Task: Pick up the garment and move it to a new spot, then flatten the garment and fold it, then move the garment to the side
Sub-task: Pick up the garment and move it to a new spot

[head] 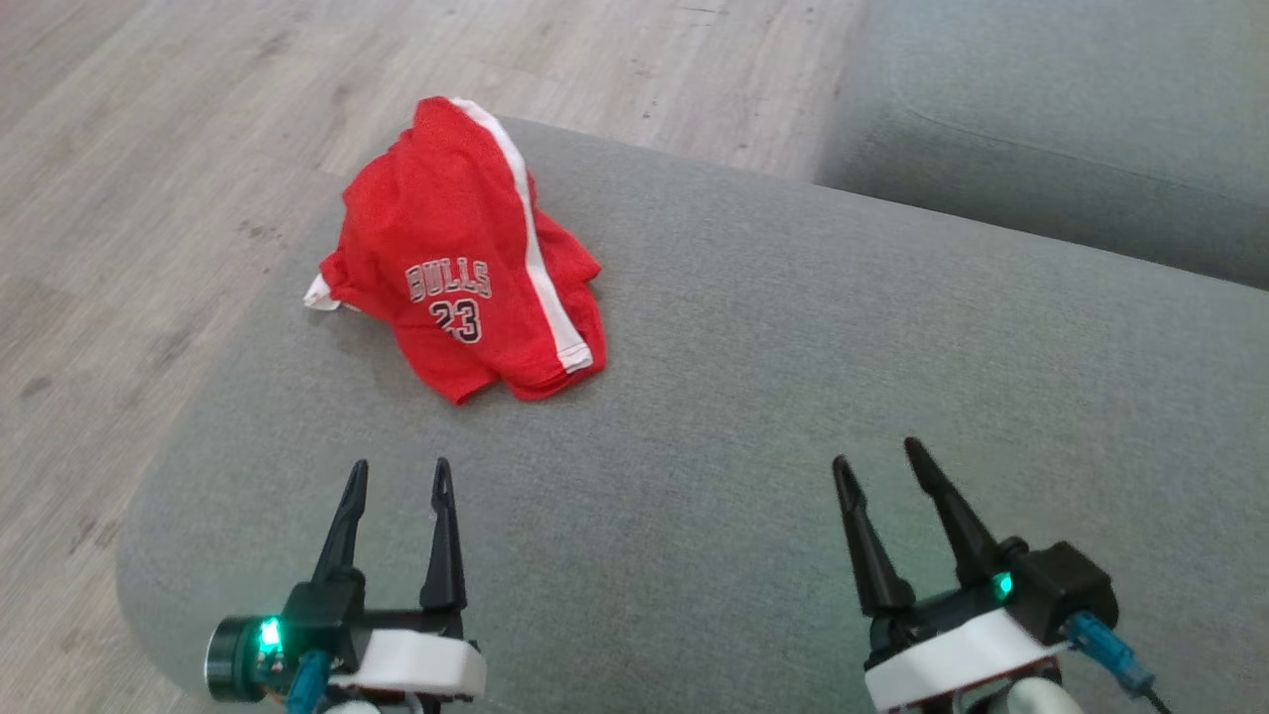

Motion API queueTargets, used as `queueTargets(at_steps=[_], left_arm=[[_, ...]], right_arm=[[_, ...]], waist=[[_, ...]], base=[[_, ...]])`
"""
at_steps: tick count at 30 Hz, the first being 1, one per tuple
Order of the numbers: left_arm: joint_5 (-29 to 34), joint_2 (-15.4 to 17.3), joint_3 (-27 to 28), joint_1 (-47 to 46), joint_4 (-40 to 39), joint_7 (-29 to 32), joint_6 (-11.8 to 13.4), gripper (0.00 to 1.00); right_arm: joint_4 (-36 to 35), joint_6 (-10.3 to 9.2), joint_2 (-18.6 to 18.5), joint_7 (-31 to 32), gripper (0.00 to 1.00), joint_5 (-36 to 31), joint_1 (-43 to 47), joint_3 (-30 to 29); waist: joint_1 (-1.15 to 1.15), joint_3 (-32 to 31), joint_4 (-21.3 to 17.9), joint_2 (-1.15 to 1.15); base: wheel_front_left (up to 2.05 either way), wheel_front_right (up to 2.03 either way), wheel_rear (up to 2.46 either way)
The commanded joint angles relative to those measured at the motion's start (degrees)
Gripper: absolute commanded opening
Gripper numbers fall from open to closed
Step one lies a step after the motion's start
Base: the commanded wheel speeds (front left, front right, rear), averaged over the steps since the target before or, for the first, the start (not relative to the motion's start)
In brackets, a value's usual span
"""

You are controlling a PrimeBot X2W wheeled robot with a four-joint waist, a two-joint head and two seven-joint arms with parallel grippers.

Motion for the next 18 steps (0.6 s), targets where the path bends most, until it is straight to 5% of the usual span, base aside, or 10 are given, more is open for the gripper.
queueTargets(at_steps=[1,10,18], left_arm=[[0.44,-0.11,2.19,-1.25,-1.88,-0.55,0.22,1.0],[1.58,0.63,4.5,-4.3,-1.04,-0.55,-1.49,1.0],[2.15,7.75,6.83,-21.48,7.29,2.69,-5.83,1.0]], right_arm=[[-1.8,-0.04,-0.41,-0.63,1.0,-0.49,-0.81,1.76],[-1.82,-0.04,-0.41,-0.63,1.0,-1.4,-2.18,4.11],[-1.81,-0.04,-0.41,-0.63,1.0,-3.16,-5.26,4.06]], waist=[[0.0,-0.17,0.79,0.0],[0.0,3.23,-0.67,0.0],[0.0,10.66,-6.52,0.0]], base=[[0.0,0.0,0.0],[0.0,0.0,0.0],[0.0,0.0,0.0]])
